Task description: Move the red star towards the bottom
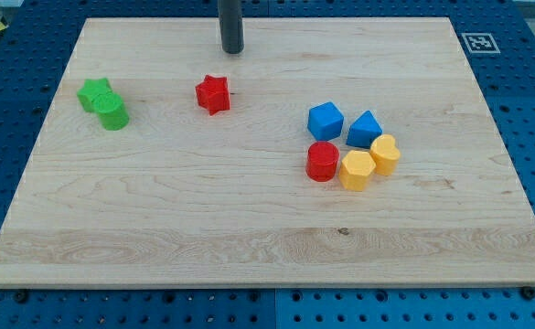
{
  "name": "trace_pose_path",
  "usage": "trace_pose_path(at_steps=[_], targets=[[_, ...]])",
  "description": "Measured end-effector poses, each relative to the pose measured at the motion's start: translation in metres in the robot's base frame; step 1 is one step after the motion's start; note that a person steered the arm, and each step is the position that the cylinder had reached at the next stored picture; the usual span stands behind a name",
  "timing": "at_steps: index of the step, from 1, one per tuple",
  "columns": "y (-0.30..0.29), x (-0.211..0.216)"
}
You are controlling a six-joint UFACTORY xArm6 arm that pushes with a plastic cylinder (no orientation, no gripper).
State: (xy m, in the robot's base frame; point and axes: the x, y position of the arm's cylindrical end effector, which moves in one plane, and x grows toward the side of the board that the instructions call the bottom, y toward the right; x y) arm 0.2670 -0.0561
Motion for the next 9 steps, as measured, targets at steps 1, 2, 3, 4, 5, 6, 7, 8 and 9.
trace_pose_path(at_steps=[1, 2, 3, 4, 5, 6, 7, 8, 9], targets=[[0.0, 0.024], [0.0, 0.043], [0.0, 0.061], [0.0, 0.067], [-0.004, 0.09], [-0.002, 0.116], [-0.004, 0.123], [-0.039, 0.103], [-0.075, 0.1]])
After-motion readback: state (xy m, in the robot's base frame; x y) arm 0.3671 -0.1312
